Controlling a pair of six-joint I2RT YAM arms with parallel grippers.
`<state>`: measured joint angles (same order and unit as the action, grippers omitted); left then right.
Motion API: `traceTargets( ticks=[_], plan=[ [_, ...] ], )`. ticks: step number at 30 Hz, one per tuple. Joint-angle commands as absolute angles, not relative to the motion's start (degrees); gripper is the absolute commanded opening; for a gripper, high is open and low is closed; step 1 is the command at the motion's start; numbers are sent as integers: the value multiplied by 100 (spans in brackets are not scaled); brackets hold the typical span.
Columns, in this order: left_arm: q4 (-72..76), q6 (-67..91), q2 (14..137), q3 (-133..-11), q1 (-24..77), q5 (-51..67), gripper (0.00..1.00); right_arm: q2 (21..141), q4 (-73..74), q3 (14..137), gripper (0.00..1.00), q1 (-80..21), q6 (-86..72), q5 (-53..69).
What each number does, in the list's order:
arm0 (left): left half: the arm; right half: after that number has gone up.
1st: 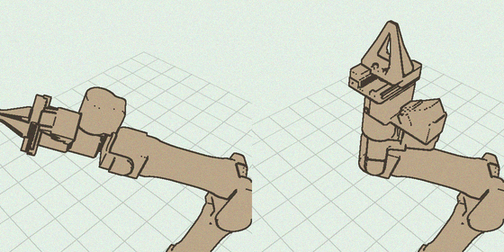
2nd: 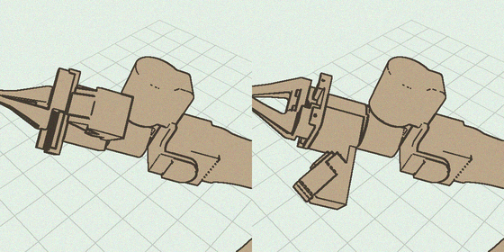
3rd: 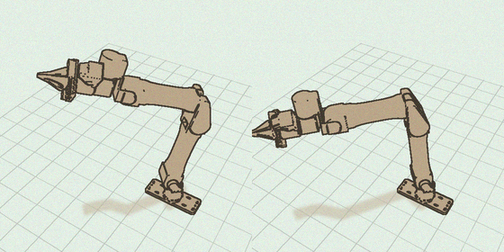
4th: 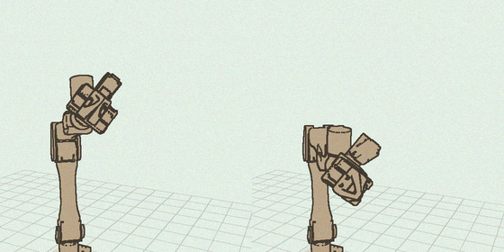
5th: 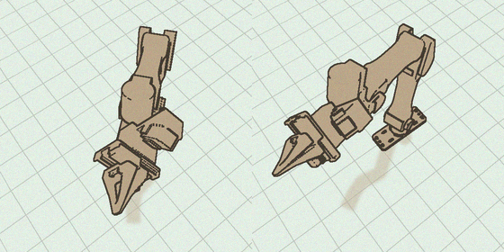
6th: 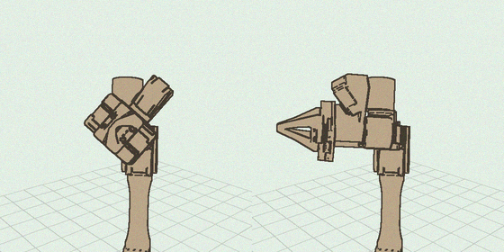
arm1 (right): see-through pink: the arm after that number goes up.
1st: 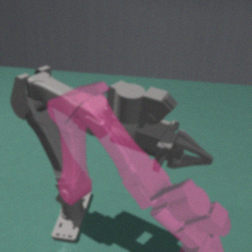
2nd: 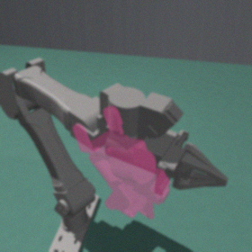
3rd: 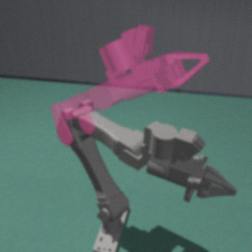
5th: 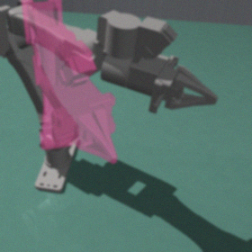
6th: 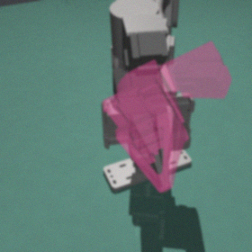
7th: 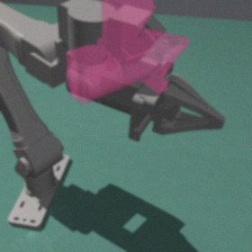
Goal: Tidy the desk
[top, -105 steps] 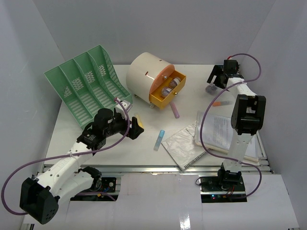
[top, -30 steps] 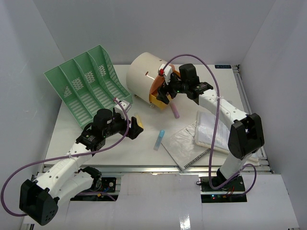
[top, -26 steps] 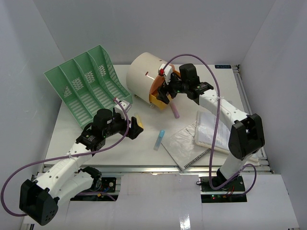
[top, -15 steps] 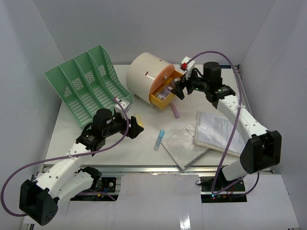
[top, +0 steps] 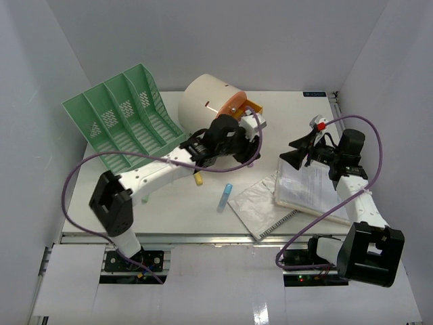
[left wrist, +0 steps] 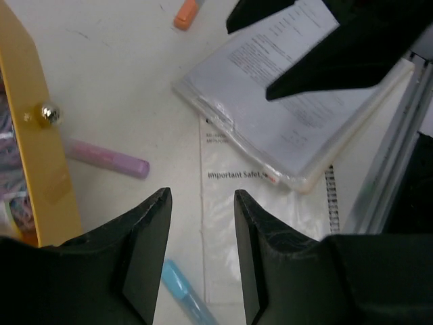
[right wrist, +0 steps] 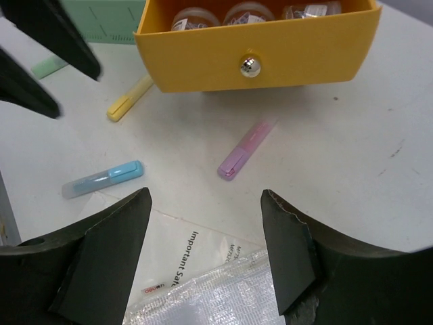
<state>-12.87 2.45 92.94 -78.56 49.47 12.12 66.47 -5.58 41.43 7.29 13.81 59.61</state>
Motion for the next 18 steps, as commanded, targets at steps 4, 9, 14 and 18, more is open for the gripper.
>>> traceTargets(
  ticks=[4,9,14,18],
  plan=[
    [-2577,-508,11366,-10345,5117,328,49,6523,-1003,4184,69,1114,1099,6530],
    [-3103,-545,12173,-11338,5142,-505,46,6456,-927,4206,68,1195,1187,6535],
    [-3495,-722,12670,-12052,5135,-1122,45,6423,-823,4217,68,1211,1332,6488],
    [-3574,-901,12806,-12113,5138,-1644,45,6461,-779,4233,68,1213,1395,6448]
  ],
)
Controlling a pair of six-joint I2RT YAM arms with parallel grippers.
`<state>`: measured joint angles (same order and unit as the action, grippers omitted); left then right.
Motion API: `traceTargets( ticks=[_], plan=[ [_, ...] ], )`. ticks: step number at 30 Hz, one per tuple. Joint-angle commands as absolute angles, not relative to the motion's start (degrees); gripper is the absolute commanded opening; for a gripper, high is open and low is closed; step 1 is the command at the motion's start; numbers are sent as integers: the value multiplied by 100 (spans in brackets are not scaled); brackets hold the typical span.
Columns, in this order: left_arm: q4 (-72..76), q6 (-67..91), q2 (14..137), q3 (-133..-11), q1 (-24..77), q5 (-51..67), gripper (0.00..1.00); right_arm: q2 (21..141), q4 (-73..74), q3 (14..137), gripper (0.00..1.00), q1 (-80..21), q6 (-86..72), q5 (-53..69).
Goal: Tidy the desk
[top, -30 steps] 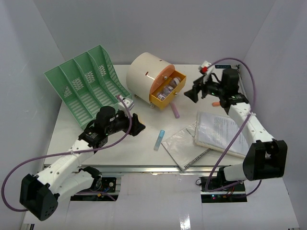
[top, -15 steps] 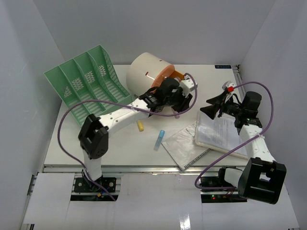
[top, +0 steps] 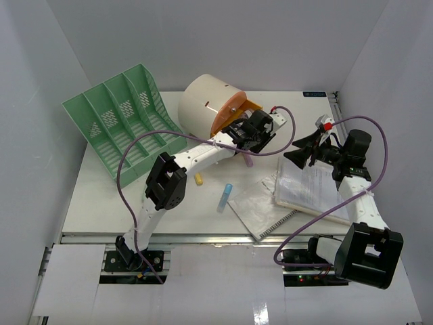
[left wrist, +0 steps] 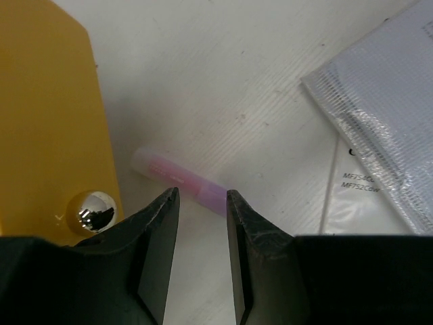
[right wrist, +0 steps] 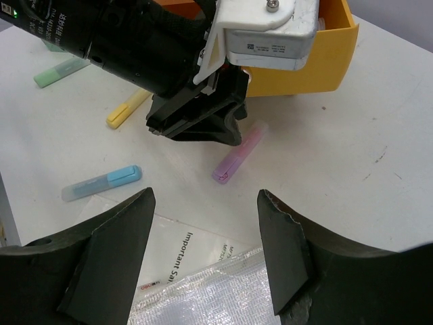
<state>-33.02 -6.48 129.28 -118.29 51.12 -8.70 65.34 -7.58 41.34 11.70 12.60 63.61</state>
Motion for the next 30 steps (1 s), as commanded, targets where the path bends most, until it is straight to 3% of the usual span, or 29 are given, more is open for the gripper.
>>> traceTargets(
  ticks=[1,4,8,12,19,30],
  plan=[
    [-3570,-944,12819,-12092,5134,-1834,45,6473,-775,4229,68,1213,1403,6444],
    [-3565,-1032,12866,-12041,5112,-2380,53,6521,-761,4236,68,1208,1419,6421],
    [-3482,-1108,12929,-12037,4995,-2896,72,6537,-732,4238,68,1213,1439,6392],
    [-3351,-1146,12910,-12074,4868,-2953,81,6545,-729,4230,68,1228,1465,6381],
    [-3199,-1347,12988,-12199,4726,-3118,87,6592,-729,4221,68,1264,1483,6370],
    [-3105,-1359,12790,-11992,4482,-3111,89,6671,-729,4201,68,1266,1512,6363]
  ],
)
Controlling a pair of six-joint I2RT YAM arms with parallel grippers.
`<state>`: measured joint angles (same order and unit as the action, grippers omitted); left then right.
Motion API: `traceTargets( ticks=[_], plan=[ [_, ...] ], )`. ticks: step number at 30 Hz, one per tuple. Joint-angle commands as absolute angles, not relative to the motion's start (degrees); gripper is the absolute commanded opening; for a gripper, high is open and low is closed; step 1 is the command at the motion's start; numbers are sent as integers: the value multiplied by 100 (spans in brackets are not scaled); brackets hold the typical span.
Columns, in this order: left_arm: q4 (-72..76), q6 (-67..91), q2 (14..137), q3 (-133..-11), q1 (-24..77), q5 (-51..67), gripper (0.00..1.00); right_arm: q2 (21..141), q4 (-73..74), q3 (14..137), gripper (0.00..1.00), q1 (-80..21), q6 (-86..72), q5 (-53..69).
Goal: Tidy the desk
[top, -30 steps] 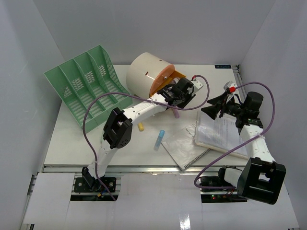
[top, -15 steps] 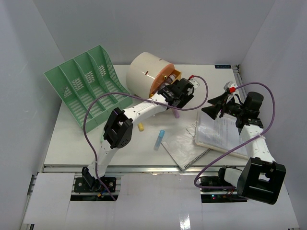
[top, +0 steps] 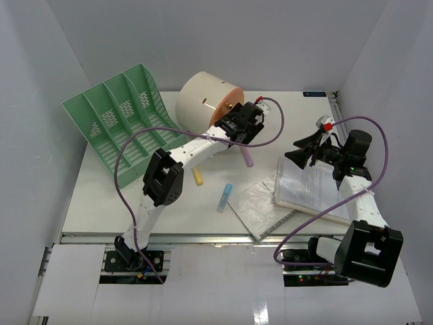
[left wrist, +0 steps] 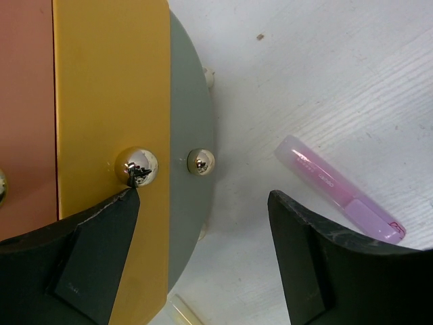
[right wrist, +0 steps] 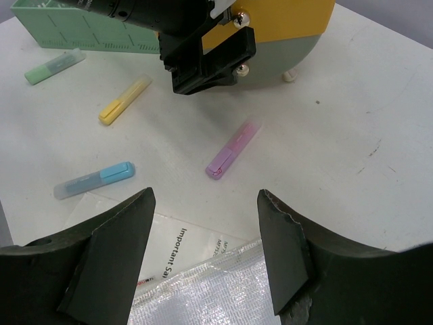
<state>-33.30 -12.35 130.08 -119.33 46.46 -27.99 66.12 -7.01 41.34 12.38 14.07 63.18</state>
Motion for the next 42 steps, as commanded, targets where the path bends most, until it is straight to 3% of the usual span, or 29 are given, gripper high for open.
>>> traceTargets(
  ticks=[1,11,13,19,22,24,27,30,42],
  plan=[
    [-3068,-1377,12768,-11962,4482,-3108,89,6677,-727,4198,68,1269,1512,6363],
    [-2936,-1396,12368,-11412,4508,-3101,86,6783,-677,4192,68,1266,1538,6400],
    [-2890,-1314,12182,-11156,4509,-2787,81,6808,-677,4192,68,1271,1538,6402],
    [-2913,-1032,11926,-10912,4507,-2204,49,6847,-684,4175,68,1267,1539,6390],
    [-2935,-995,11918,-10890,4479,-2231,46,6847,-684,4175,68,1267,1540,6397],
    [-2944,-976,11935,-10916,4396,-2336,49,6847,-686,4175,68,1266,1547,6398],
    [-2970,-872,12005,-10976,4195,-2537,72,6847,-686,4175,68,1266,1547,6416],
    [-3018,-791,12057,-11010,4122,-2516,81,6838,-684,4175,68,1266,1557,6418],
    [-2884,-535,11280,-10613,4271,-1437,82,6872,-625,4184,68,1266,1608,6483]
  ],
)
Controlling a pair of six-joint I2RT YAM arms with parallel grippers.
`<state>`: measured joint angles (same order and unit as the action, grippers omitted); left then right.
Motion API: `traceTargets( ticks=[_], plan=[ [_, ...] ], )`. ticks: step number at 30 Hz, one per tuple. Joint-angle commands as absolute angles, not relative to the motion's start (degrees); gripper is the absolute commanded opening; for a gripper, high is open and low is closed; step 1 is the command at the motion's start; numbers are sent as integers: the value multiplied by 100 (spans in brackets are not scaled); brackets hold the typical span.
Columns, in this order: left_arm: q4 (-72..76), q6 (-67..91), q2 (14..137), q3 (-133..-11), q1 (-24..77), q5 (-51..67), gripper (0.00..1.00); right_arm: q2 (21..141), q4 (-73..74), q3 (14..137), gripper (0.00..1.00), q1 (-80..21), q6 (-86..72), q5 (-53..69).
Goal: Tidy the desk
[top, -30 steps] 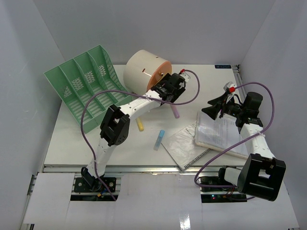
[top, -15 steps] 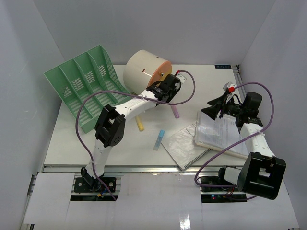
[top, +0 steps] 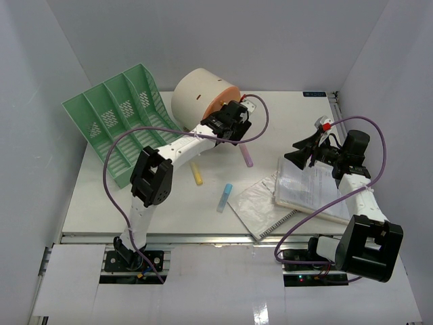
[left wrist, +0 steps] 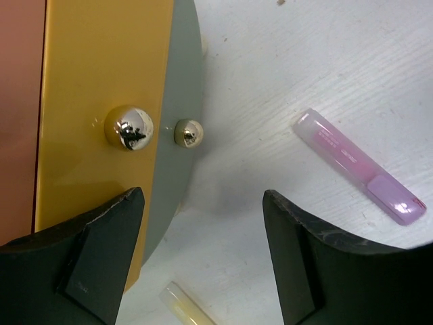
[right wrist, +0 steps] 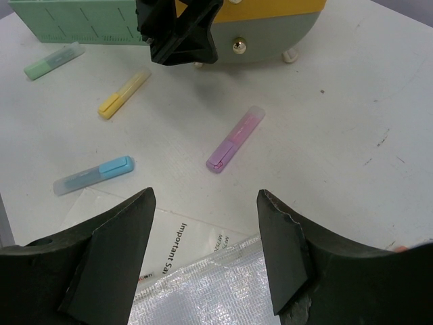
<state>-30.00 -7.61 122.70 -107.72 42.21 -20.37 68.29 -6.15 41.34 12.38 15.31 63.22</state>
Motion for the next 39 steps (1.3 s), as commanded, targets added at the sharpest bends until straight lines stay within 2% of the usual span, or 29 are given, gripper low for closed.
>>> traceTargets(
  ticks=[1,4,11,16,20,23,33,39],
  plan=[
    [-2876,-452,11136,-10516,4278,-1218,82,6880,-617,4190,68,1259,1608,6506],
    [-2781,-211,10627,-10119,4289,-583,86,6913,-576,4201,68,1202,1631,6539],
    [-1808,223,8676,-7945,4268,299,88,7178,180,4534,69,558,2189,6149],
    [-1448,487,7086,-6411,4145,217,90,7560,721,5011,72,-219,2543,5488],
    [-1295,589,6238,-5129,3967,-314,95,8125,955,5569,75,-952,2540,4988],
    [-1354,619,5721,-4570,3830,-575,96,8752,1138,6130,76,-1392,2434,4826],
    [-1513,651,4940,-3771,3779,-980,97,10546,815,7820,81,-2426,1150,4363],
    [-1573,610,4966,-3776,3762,-1189,97,10950,-384,7736,81,-2535,-28,4067]
  ],
)
